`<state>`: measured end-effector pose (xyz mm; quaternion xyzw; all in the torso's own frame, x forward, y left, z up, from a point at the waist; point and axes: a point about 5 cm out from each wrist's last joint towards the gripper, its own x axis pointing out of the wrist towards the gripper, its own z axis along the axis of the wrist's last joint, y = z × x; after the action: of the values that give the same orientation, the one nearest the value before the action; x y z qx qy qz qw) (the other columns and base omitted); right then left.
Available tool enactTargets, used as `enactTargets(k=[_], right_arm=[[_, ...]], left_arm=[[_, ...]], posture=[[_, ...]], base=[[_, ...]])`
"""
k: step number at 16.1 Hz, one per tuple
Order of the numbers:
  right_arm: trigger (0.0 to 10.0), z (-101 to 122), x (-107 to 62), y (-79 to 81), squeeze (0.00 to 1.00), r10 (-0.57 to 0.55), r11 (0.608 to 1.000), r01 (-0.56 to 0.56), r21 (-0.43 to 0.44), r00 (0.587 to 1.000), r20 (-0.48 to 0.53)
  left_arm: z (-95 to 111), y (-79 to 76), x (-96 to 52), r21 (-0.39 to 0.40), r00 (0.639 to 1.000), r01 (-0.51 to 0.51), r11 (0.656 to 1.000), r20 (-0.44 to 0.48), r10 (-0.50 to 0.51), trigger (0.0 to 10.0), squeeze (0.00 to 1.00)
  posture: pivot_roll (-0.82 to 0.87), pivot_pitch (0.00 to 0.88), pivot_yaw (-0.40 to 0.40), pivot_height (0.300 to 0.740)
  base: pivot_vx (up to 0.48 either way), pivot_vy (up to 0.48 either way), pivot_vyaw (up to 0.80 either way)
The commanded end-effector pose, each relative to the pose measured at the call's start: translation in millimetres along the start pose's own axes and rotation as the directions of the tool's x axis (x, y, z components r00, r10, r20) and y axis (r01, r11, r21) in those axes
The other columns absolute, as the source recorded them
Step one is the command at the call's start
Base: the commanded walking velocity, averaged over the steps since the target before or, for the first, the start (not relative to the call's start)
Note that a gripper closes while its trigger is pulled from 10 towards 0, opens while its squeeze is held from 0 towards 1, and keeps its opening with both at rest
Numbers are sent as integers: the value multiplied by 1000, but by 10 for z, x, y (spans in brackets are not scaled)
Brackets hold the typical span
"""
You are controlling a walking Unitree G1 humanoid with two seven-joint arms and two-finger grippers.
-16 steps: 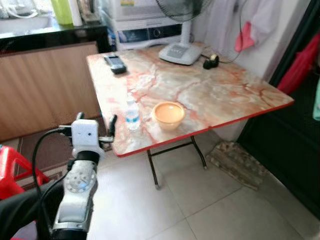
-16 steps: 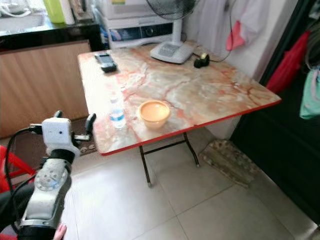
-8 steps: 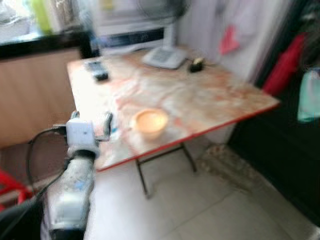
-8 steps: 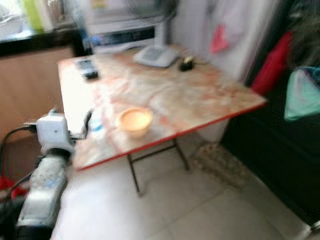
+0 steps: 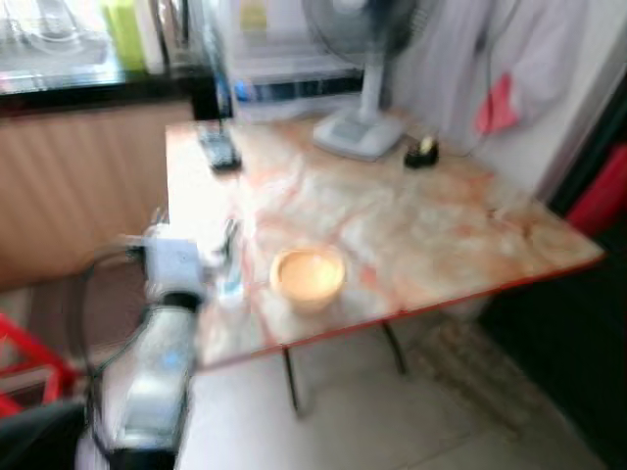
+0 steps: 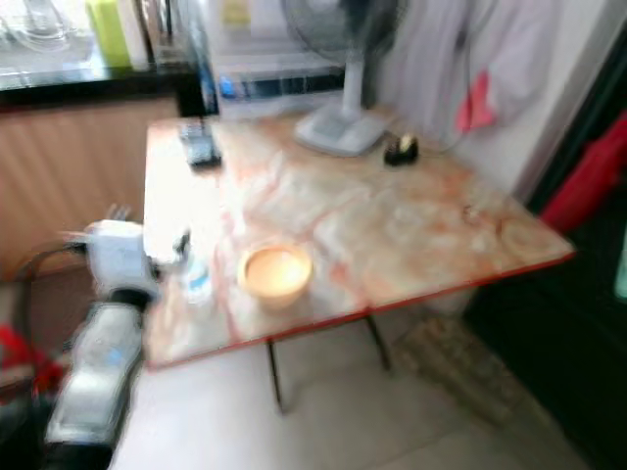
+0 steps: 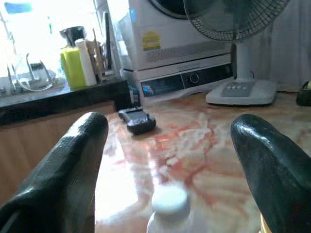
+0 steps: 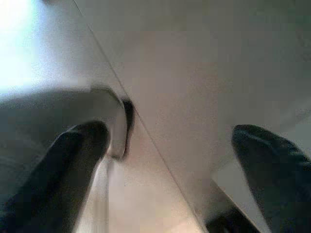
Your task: Restocking fridge
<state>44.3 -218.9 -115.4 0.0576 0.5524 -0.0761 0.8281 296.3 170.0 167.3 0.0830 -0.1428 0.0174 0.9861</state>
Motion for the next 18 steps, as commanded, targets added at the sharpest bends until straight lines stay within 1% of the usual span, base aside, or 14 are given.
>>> enactTargets(k=[1,3,8,10,11,13,15,16,17,18], right_arm=[[10000,-77,4,117,0,33,999,-33,8,999,-32],[10000,-73,5,120,0,33,999,-32,10,999,-30],[10000,-77,5,124,0,35,999,-35,8,999,-31],[10000,-77,5,125,0,35,999,-35,7,999,-33],[10000,-76,6,127,0,35,999,-35,5,999,-33],[10000,-76,7,132,0,37,999,-37,0,999,-34],[10000,-75,8,136,0,39,999,-39,-4,999,-35],[10000,-74,9,139,0,41,999,-41,-8,998,-37],[10000,-72,11,142,0,44,999,-44,-16,998,-40],[10000,-68,13,144,0,44,999,-45,-18,998,-41]], left_arm=[[73,101,19,16,999,-27,1000,33,27,10000,0],[169,71,34,18,997,2,1000,82,-3,10000,0],[239,49,45,20,996,19,1000,83,-21,10000,0],[364,42,65,7,994,28,1000,107,-29,10000,0],[414,45,70,15,992,34,999,119,-35,10000,0],[471,68,74,37,993,36,999,114,-40,10000,0],[527,85,69,39,993,40,998,112,-44,10000,0],[561,115,81,68,996,28,997,81,-34,10000,0],[594,223,134,97,1000,-22,995,-4,23,10000,0],[578,326,182,96,993,-54,994,-98,64,10000,0]], posture=[[140,0,-38,740],[145,0,-38,740],[149,0,-37,740],[156,0,-39,740],[158,0,-39,740],[163,0,-39,740],[165,0,-38,740],[172,0,-40,740],[182,0,-43,740],[201,0,-47,740]], base=[[274,0,0],[129,0,0],[0,0,0],[0,0,0],[0,0,0],[0,0,0],[0,0,0],[0,0,0],[0,0,0],[0,0,0]])
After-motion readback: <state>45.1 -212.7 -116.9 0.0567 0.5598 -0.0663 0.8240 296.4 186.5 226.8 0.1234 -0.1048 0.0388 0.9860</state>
